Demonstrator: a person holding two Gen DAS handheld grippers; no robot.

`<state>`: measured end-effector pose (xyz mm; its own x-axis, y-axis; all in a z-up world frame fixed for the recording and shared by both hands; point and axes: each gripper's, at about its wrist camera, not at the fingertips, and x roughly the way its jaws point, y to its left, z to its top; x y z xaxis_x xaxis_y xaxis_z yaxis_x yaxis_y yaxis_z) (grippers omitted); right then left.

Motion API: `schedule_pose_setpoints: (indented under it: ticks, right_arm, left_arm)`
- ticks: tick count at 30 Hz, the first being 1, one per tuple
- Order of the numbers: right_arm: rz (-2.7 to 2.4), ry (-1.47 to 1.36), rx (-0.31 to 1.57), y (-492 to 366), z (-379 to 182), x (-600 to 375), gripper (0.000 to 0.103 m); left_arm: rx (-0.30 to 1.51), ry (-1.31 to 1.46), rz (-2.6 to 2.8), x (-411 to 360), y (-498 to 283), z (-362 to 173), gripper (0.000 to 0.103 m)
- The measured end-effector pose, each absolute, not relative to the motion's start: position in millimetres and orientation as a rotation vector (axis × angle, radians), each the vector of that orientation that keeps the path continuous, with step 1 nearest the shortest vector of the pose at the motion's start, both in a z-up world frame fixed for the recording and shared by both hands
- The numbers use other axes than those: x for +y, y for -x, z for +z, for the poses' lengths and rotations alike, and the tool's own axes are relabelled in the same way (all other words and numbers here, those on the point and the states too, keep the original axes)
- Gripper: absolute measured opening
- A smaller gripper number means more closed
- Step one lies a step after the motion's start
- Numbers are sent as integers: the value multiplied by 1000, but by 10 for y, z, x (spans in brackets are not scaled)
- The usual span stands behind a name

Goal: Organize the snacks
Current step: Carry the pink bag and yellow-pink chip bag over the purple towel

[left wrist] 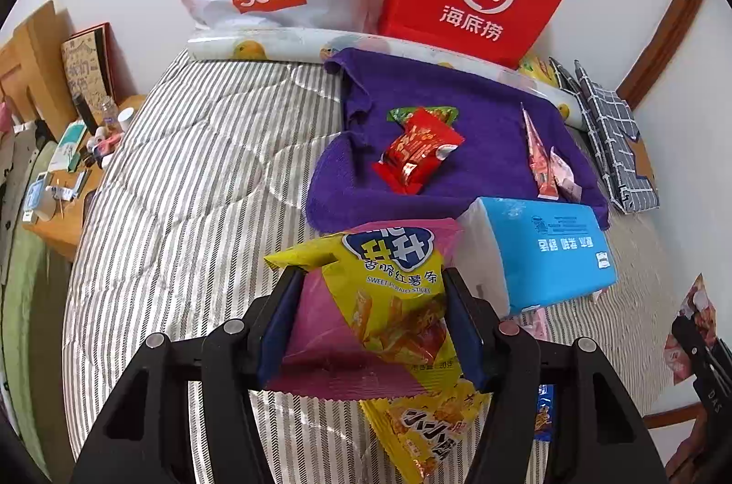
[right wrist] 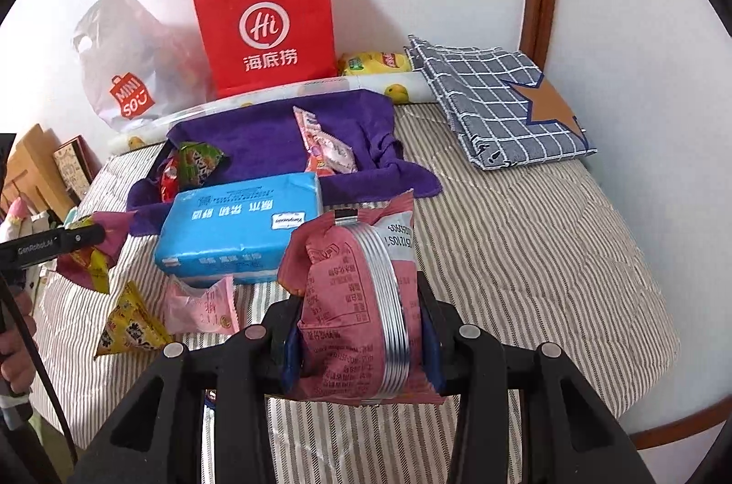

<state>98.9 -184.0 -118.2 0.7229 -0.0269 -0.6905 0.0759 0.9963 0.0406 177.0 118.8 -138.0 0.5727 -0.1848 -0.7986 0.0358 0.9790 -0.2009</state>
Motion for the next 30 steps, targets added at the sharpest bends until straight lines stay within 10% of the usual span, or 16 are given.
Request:
schedule_pose_setpoints:
  ticks: [30]
  right_arm:
    - [14,-58,656,-1407,-878,-1695,39]
  left_arm:
    - [856,74,-164,879,-1848,-968,60]
